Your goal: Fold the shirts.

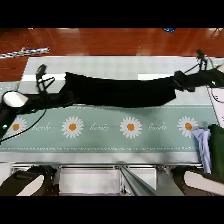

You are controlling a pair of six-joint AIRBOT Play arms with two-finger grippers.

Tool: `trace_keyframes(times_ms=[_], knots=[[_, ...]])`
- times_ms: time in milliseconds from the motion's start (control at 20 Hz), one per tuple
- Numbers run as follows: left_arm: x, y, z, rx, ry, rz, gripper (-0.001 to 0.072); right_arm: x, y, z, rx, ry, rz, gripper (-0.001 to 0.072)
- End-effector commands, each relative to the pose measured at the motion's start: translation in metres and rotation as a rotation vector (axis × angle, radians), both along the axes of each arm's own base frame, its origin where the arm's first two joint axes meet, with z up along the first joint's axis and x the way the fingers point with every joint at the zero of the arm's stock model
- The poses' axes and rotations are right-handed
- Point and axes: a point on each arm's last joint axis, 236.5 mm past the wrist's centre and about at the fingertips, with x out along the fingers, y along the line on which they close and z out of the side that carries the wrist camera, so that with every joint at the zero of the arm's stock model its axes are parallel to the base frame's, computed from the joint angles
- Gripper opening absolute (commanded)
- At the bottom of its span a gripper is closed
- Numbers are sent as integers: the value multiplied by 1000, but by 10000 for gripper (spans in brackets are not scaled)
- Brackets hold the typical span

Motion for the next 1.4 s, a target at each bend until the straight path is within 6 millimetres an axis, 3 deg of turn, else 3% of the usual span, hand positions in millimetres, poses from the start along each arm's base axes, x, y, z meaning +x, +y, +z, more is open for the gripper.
trace_keyframes(times_ms=[0,200,450,600,700,800,900,950,1000,1150,1250,1350], knots=[[7,-67,0,-13,-36,-127,15,-72,0,33,-94,-68,-13,21],[-11,-156,-35,7,94,-411,14,-149,19,62,-77,-94,-35,22],[-51,-267,-57,-3,184,-660,14,-204,33,100,-51,-205,-92,22],[-108,-320,-74,10,263,-841,14,-217,44,113,-13,-249,-92,21],[-157,-336,-87,38,330,-980,14,-216,47,117,2,-261,-91,22],[-190,-343,-93,56,356,-1049,14,-212,47,120,8,-279,-98,22],[-196,-348,-89,54,341,-1070,15,-213,47,121,11,-279,-96,22],[-189,-344,-84,49,337,-1073,15,-213,49,121,16,-280,-94,21],[-177,-336,-79,46,343,-1073,15,-212,50,123,24,-286,-91,22],[-117,-285,-47,21,357,-1007,15,-209,66,127,75,-295,-20,21],[-65,-239,-9,50,259,-906,15,-199,78,136,142,-317,10,21],[-26,-180,32,135,124,-787,15,-181,83,145,202,-345,8,21]])
